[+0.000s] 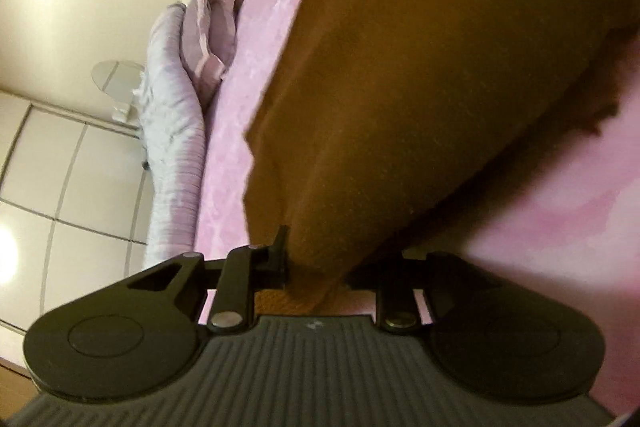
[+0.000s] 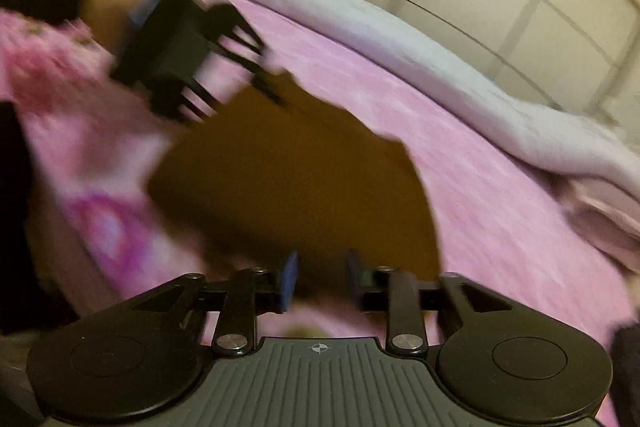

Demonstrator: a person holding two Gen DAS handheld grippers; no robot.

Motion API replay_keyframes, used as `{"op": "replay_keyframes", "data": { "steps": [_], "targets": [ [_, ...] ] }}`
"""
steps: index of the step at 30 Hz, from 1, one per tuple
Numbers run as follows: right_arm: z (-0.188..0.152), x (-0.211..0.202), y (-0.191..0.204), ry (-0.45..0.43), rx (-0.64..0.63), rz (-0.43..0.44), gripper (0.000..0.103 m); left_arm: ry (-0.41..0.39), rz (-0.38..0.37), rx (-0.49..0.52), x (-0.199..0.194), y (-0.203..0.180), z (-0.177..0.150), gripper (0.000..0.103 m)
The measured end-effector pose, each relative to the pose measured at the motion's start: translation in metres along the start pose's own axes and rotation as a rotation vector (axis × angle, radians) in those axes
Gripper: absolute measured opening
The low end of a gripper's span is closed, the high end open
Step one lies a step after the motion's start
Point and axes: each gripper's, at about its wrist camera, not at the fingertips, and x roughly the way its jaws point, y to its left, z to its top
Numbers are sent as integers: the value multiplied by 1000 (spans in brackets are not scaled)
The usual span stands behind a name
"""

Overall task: Fold clothes
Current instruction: 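Lift the folded cardigan with both grippers to fold it again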

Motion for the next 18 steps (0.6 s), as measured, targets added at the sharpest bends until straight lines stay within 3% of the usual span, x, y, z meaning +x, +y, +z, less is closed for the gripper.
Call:
{"op": "replay_keyframes", "data": {
  "steps": [7,10,11,12,18],
  "targets": [
    [-17,46,27,43,-245,-145,52,14,-27,-75,1,18,6,19],
    [-13,67,15,38,-246,-177,51,20,-20,-84,-5,21,3,18],
    [-10,72,10,31,-264,-178,43,28,-10,-88,-10,23,2,18],
    [-8,77,7,25,-313,-188,28,37,1,-92,-15,25,0,17],
    [31,103,-23,-138,-545,-193,23,140,104,-197,-86,31,-4,16]
  ]
}}
